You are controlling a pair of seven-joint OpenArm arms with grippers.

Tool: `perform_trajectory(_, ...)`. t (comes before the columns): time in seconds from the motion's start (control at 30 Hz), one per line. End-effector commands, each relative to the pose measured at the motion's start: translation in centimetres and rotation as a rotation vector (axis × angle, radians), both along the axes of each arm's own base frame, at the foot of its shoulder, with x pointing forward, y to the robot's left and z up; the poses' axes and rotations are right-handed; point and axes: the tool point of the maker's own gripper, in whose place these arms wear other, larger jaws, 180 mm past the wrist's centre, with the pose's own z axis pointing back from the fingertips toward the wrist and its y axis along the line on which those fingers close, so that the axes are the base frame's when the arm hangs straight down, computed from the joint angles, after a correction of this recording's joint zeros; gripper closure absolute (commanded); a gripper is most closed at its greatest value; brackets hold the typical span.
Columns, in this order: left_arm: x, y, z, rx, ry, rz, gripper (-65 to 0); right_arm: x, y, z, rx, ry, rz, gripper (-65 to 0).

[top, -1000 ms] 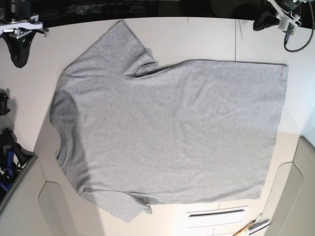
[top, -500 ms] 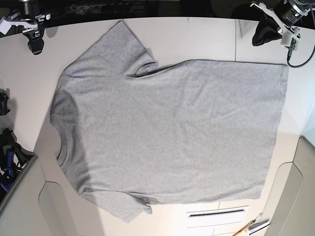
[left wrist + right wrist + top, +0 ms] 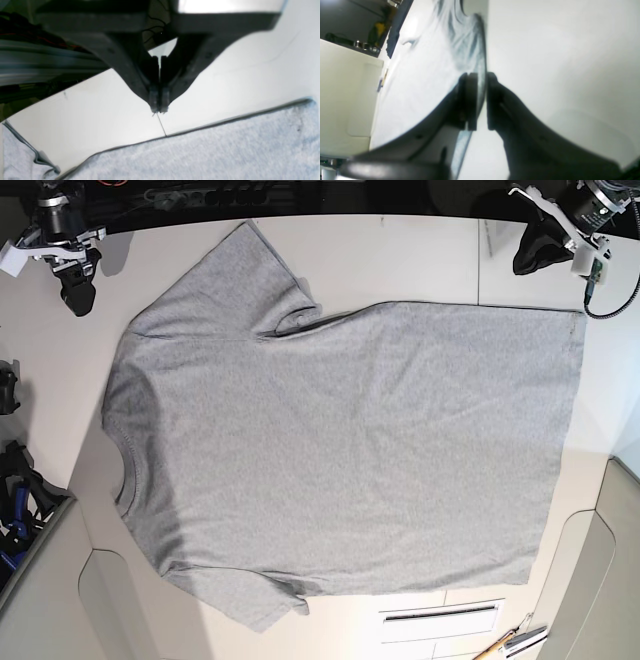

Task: Fold the T-shirt properly
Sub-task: 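Move the right gripper down to the shirt's shoulder seam and pinch it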

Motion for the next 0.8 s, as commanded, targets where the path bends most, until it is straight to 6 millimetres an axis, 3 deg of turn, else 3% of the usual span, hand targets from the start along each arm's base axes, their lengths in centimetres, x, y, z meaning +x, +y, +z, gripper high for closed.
perform_trajectory(0.0,0.2,-0.1,0.7,-0.012,-0.022,-0.012,0.0,0.7,-0.3,1.3,-0.019,-0.051,0.005,-7.5)
perform_trajectory(0.13,0.1,-0.2,0.6,-0.01,-0.015,-0.012,0.0,1.2,-0.2,1.3,-0.046,-0.047,0.02,-9.1)
perform_trajectory(0.3,0.1,-0.2,0.6,-0.01,-0.012,-0.013,0.0,1.7,0.0,0.8,-0.09,-0.019,0.047,-31.4)
perform_trajectory(0.57,0.1,-0.2,0.6,-0.009,-0.013,-0.013,0.0,2.7,0.6,-0.9,-0.03,0.038,0.052,-32.1)
perform_trajectory(0.77,0.1,-0.1,0.5,-0.008,-0.01,-0.014,0.0,3.5,2.3,-4.1,0.062,0.08,0.066,-32.1)
